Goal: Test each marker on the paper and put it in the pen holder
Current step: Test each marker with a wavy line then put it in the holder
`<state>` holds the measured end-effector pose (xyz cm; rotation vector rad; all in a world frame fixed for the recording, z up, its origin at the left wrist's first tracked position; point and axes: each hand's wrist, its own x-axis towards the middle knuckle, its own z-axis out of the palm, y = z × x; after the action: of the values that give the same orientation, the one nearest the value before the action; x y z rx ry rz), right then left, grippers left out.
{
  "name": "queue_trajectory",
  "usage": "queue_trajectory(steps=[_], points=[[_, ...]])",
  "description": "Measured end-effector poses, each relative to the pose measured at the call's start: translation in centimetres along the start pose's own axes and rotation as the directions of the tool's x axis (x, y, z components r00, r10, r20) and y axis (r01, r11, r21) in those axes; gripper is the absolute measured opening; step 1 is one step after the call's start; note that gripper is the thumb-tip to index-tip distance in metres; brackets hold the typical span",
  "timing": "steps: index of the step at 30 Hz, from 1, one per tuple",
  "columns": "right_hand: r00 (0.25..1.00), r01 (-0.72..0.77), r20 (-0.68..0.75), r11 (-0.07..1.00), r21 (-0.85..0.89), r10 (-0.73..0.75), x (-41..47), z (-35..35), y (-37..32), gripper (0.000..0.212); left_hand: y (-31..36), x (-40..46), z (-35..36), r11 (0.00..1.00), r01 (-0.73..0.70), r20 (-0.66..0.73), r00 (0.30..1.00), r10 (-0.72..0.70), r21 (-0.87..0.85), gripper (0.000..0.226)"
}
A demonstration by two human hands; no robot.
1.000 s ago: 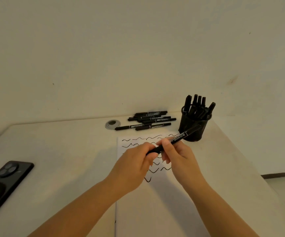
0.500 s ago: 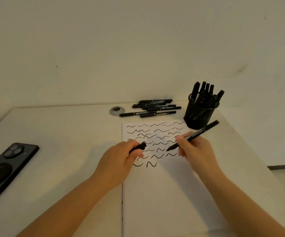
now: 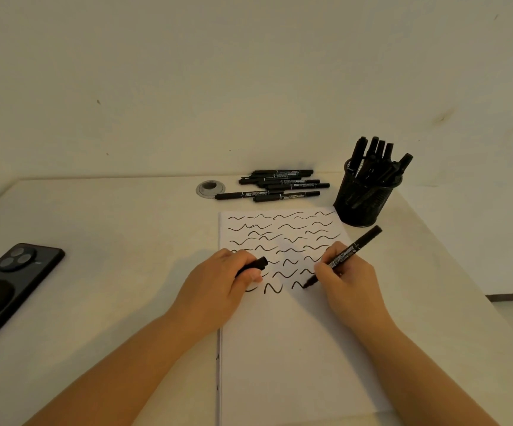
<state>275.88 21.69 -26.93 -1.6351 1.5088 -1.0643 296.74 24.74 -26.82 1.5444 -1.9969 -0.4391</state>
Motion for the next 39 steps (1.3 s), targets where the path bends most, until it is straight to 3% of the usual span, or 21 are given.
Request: queue_trajectory(steps=[3,5,11,15,18,23,26,30,33,39], points=[[0.992,0.028,-0.117,0.997,-0.072,-0.037,0.0,-0.5,0.1,0.019,0.0,0.0,0.1,1.0,0.009,0.009,1.0,-0.009,0.017,0.019],[0.986,0.07,-0.152,0.997,-0.03,-0.074,0.0,-0.6,-0.2,0.016,0.0,-0.1,0.1,1.0,0.015,0.009,1.0,-0.016,0.02,0.019],[0.995,0.054,-0.097,0.97,0.239,-0.031,0.1,-0.6,-2.0,0.016,0.0,-0.3,0.2,1.0,0.007,0.001,1.0,-0.007,0.019,0.016],[0.997,-0.071,0.047,0.814,0.576,0.054,0.3,-0.2,-3.3,0.024,0.3,-0.2,0.2,1.0,-0.016,-0.019,1.0,0.016,0.01,0.017],[0.989,-0.146,0.111,0.728,0.669,0.095,-0.1,0.6,-2.9,0.028,0.3,-0.3,0.2,1.0,-0.025,-0.017,1.0,0.025,-0.004,0.019],[0.991,-0.133,0.104,0.742,0.657,0.086,-0.2,1.0,-2.0,0.027,0.7,-0.1,0.1,0.999,-0.029,-0.017,0.999,0.028,-0.033,0.03],[0.991,-0.132,0.112,0.753,0.644,0.078,-0.3,1.2,-1.9,0.034,0.8,-0.2,0.2,0.999,-0.045,-0.008,0.999,0.045,-0.021,0.021],[0.99,-0.122,0.129,0.796,0.593,0.056,-0.5,1.4,-2.0,0.023,0.8,-0.2,0.2,0.999,-0.052,0.012,0.999,0.052,-0.006,0.016],[0.986,-0.08,0.169,0.83,0.553,-0.017,-0.9,1.4,-2.4,0.02,1.0,-0.3,0.2,0.998,-0.065,0.01,0.998,0.065,-0.017,0.025],[0.956,0.02,0.242,0.858,0.514,-0.168,-1.6,1.7,-2.9,0.009,1.8,-0.8,0.3,0.975,-0.063,-0.063,0.997,0.051,-0.214,0.031]])
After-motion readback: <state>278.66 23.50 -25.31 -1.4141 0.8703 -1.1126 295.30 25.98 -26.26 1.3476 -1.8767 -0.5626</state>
